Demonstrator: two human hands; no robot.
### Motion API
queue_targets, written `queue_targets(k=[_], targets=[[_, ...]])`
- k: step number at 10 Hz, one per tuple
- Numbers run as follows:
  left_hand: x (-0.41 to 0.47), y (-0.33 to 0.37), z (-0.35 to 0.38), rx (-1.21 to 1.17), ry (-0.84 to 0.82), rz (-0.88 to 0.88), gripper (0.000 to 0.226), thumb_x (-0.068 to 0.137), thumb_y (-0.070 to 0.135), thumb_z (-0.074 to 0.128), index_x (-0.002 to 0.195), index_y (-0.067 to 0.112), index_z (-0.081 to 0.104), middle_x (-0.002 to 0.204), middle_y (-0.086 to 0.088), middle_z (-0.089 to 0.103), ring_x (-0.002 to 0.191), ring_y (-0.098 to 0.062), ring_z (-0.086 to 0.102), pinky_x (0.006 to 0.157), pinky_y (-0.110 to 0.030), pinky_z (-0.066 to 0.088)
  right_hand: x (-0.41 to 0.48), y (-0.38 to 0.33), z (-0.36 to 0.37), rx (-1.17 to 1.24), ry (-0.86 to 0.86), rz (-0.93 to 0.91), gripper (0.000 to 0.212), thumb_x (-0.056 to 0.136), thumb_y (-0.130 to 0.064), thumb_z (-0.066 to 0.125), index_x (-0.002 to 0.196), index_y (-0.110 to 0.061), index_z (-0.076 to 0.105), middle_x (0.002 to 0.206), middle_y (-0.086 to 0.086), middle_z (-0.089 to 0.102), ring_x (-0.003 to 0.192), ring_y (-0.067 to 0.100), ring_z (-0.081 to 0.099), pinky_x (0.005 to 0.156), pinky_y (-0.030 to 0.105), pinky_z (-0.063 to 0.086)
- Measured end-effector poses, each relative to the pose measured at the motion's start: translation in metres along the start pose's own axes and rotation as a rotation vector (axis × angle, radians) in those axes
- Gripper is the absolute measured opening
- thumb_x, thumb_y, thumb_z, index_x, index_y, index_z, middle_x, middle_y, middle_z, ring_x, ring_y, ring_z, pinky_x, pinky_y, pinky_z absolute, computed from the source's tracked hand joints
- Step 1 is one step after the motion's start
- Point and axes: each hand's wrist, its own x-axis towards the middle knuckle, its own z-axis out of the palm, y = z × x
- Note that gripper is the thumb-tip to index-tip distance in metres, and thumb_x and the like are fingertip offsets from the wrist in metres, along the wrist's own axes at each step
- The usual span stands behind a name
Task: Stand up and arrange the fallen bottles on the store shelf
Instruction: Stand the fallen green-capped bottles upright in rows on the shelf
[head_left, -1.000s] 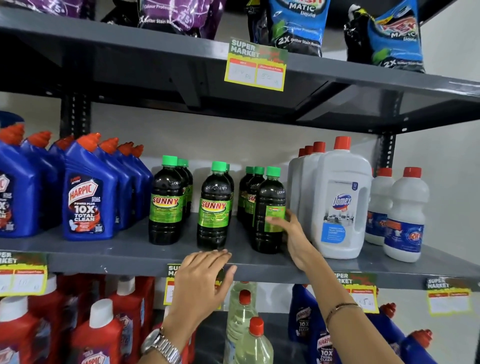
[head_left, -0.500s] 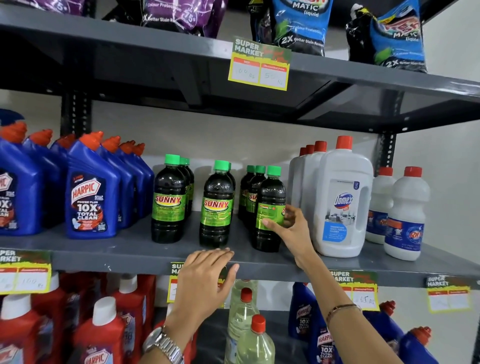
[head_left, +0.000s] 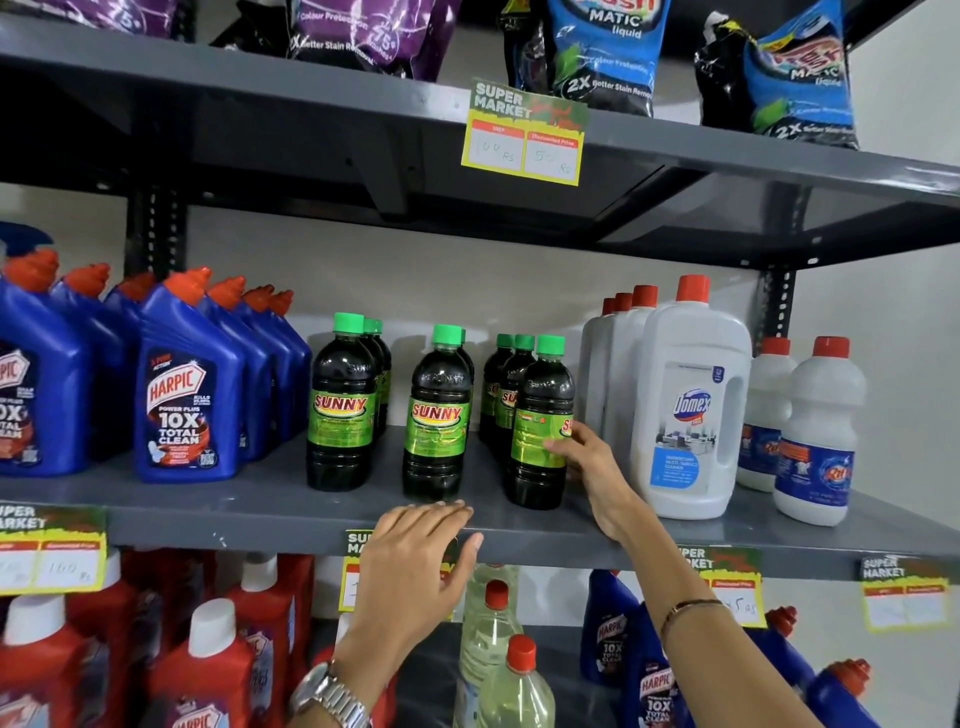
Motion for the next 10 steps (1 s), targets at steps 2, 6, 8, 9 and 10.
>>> queue_targets(k=[2, 6, 8, 9, 10], targets=[[0.0, 0.0, 0.0, -0.008, -0.006, -0.001, 0.034, 0.086, 0.041, 0.048, 0.097, 0.02, 0.073, 0.1, 0.009, 0.072, 0.093, -0.007, 0.066, 0.084, -0.027, 0.047, 0.001, 0.004, 0.004, -0.116, 0.099, -0.084, 0.073, 0.055, -0.031, 0.086, 0.116, -0.018, 0.046, 0.107, -0.001, 0.06, 0.096, 0.009, 0.059, 0.069, 0.014, 0.045], [0.0, 0.001, -0.001, -0.028, -0.017, -0.012, 0.034, 0.087, 0.041, 0.048, 0.097, 0.02, 0.073, 0.101, 0.009, 0.072, 0.093, -0.007, 0.065, 0.084, -0.026, 0.046, 0.002, 0.006, 0.004, -0.185, -0.044, -0.006, 0.077, 0.061, -0.019, 0.084, 0.124, -0.02, 0.04, 0.104, -0.009, 0.06, 0.093, 0.0, 0.057, 0.063, 0.009, 0.046], [0.001, 0.002, -0.008, -0.025, -0.047, -0.006, 0.037, 0.087, 0.042, 0.046, 0.097, 0.019, 0.073, 0.1, 0.007, 0.073, 0.092, -0.008, 0.067, 0.083, -0.027, 0.048, 0.001, 0.006, 0.004, -0.222, -0.01, 0.004, 0.082, 0.055, -0.027, 0.087, 0.119, -0.026, 0.036, 0.108, -0.008, 0.056, 0.095, 0.0, 0.053, 0.069, 0.012, 0.041], [0.007, 0.006, -0.02, -0.106, -0.015, -0.07, 0.046, 0.089, 0.045, 0.038, 0.098, 0.016, 0.072, 0.097, 0.004, 0.074, 0.088, -0.012, 0.068, 0.079, -0.025, 0.047, 0.001, 0.008, 0.002, -0.249, -0.067, 0.033, 0.08, 0.056, -0.02, 0.087, 0.119, -0.025, 0.037, 0.111, -0.006, 0.057, 0.096, -0.001, 0.053, 0.069, 0.013, 0.041], [0.021, 0.011, -0.03, -0.269, 0.15, -0.266, 0.045, 0.09, 0.046, 0.038, 0.106, 0.016, 0.068, 0.1, 0.003, 0.072, 0.091, -0.013, 0.066, 0.079, -0.03, 0.05, 0.002, 0.008, 0.002, -0.259, -0.079, 0.054, 0.08, 0.054, -0.021, 0.088, 0.117, -0.024, 0.038, 0.109, -0.008, 0.058, 0.095, -0.001, 0.055, 0.066, 0.011, 0.043]])
